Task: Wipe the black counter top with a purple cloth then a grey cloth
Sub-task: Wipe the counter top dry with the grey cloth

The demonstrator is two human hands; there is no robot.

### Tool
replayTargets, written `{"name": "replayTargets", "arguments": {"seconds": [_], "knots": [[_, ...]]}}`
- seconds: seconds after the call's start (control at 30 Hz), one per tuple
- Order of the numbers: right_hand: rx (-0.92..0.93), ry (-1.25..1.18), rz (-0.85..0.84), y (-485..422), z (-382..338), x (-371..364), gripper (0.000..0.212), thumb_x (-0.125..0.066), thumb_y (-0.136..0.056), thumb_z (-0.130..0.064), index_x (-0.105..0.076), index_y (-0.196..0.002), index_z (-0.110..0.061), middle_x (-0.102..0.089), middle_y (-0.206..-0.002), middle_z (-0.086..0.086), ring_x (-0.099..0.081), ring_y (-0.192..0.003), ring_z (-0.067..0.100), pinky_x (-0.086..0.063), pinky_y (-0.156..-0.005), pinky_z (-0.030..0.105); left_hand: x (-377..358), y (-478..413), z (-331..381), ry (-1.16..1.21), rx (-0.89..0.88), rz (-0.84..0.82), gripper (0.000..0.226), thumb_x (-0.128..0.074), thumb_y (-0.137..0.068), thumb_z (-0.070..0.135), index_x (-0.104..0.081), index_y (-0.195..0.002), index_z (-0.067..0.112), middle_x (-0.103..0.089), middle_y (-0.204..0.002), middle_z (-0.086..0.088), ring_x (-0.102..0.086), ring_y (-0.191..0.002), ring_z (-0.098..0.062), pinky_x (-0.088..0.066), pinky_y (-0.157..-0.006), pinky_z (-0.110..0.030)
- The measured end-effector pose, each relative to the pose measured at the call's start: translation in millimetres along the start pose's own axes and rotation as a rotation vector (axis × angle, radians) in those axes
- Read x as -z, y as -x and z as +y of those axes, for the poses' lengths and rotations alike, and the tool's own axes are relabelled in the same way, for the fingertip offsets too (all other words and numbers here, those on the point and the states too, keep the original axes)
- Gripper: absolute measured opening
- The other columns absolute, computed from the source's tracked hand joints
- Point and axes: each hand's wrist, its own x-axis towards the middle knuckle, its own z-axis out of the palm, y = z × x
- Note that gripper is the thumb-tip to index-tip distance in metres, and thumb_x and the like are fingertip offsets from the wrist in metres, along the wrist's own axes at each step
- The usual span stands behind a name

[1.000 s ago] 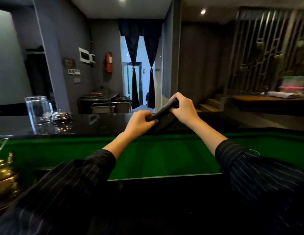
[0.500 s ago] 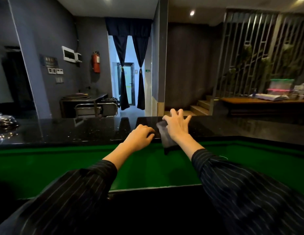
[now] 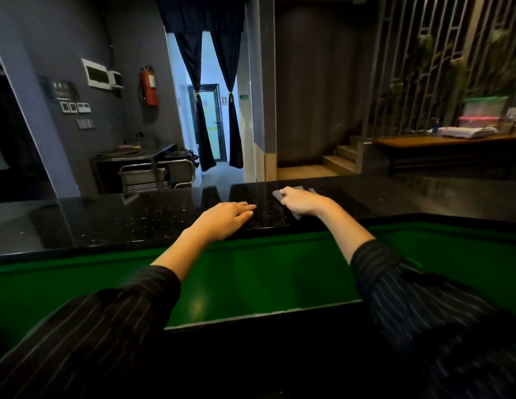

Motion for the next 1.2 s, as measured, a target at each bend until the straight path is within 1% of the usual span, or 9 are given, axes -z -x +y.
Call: {"name": "replayTargets", "arguments": {"seconds": [0.1, 0.27, 0.37, 0.53, 0.63, 0.7, 0.83, 0.97, 1.2], "knots": [[-0.111, 0.128, 0.082, -23, -20, -10, 0.053, -0.029, -0.101, -0.031, -0.028, -0.153, -0.02, -0.011, -0.161, 0.018, -0.015, -0.148, 0.036, -0.014, -0.117, 0.049, 0, -3, 0, -0.034, 0.002, 0.002, 0.044, -0.031, -0.099, 0.04, -0.039, -0.142, 0.031, -0.037, -0.152, 0.002, -0.035, -0.14, -0.021, -0.028, -0.115, -0.04], [0.055, 0.202, 0.072, -20, -70, -31, 0.052, -0.028, -0.096, -0.032, -0.042, -0.145, -0.017, -0.033, -0.156, 0.013, -0.03, -0.142, 0.034, -0.027, -0.112, 0.049, 4, 0, -4, 0.02, 0.025, 0.043, 0.04, -0.035, -0.099, 0.033, -0.051, -0.135, 0.027, -0.045, -0.146, 0.003, -0.043, -0.135, -0.023, -0.031, -0.114, -0.037], [0.119, 0.254, 0.071, 1, -46, -23, 0.049, -0.027, -0.094, -0.028, -0.042, -0.14, -0.021, -0.045, -0.146, 0.01, -0.034, -0.135, 0.036, -0.031, -0.107, 0.052, 3, 3, -6, -0.009, 0.021, 0.033, 0.04, -0.035, -0.099, 0.032, -0.047, -0.137, 0.031, -0.044, -0.148, 0.0, -0.04, -0.136, -0.024, -0.028, -0.116, -0.038], [-0.137, 0.222, 0.151, 8, 26, -6, 0.062, -0.025, -0.097, -0.056, -0.028, -0.149, -0.022, -0.02, -0.159, 0.015, -0.01, -0.148, 0.038, -0.008, -0.114, 0.06, 3, 7, 5, 0.026, 0.103, 0.03, 0.04, -0.036, -0.098, 0.036, -0.048, -0.136, 0.032, -0.046, -0.146, -0.005, -0.043, -0.134, -0.026, -0.034, -0.112, -0.042], [-0.251, 0.199, 0.143, -10, 25, -4, 0.068, -0.019, -0.097, -0.06, -0.02, -0.154, -0.022, -0.011, -0.161, 0.019, -0.005, -0.149, 0.037, -0.004, -0.117, 0.058, 7, -4, 37, -0.107, 0.197, 0.025, 0.046, -0.037, -0.095, 0.048, -0.066, -0.112, 0.016, -0.062, -0.124, -0.014, -0.057, -0.113, -0.035, -0.044, -0.092, -0.041], [-0.223, 0.201, 0.159, -19, 9, -7, 0.064, -0.019, -0.099, -0.054, -0.023, -0.153, -0.02, -0.018, -0.16, 0.017, -0.013, -0.148, 0.035, -0.009, -0.116, 0.057, -1, -10, 53, -0.177, 0.196, 0.058, 0.05, -0.035, -0.095, 0.049, -0.065, -0.098, 0.009, -0.064, -0.113, -0.02, -0.058, -0.104, -0.039, -0.044, -0.083, -0.041], [0.058, 0.211, 0.091, -13, -23, -23, 0.056, -0.016, -0.1, -0.039, -0.024, -0.152, -0.021, -0.021, -0.16, 0.012, -0.017, -0.147, 0.033, -0.011, -0.116, 0.058, -18, -10, 44, -0.113, 0.169, 0.159, 0.042, -0.03, -0.095, 0.038, -0.063, -0.105, 0.014, -0.064, -0.111, -0.018, -0.058, -0.102, -0.04, -0.038, -0.075, -0.039], [0.218, 0.283, 0.067, 8, 5, -17, 0.055, -0.022, -0.1, -0.024, -0.015, -0.154, -0.028, -0.018, -0.161, 0.007, -0.016, -0.148, 0.03, -0.014, -0.116, 0.056, -13, -7, 48, -0.022, 0.213, 0.169, 0.041, -0.034, -0.096, 0.033, -0.058, -0.126, 0.019, -0.059, -0.129, -0.016, -0.054, -0.116, -0.038, -0.042, -0.095, -0.043], [-0.094, 0.21, 0.069, -25, 71, 13, 0.055, -0.021, -0.101, -0.034, -0.011, -0.155, -0.032, -0.01, -0.164, 0.005, -0.009, -0.15, 0.029, -0.007, -0.118, 0.053, -13, 0, 61, -0.11, 0.186, 0.06, 0.045, -0.024, -0.101, 0.025, -0.045, -0.137, 0.006, -0.038, -0.15, -0.014, -0.041, -0.131, -0.04, -0.033, -0.109, -0.049]]}}
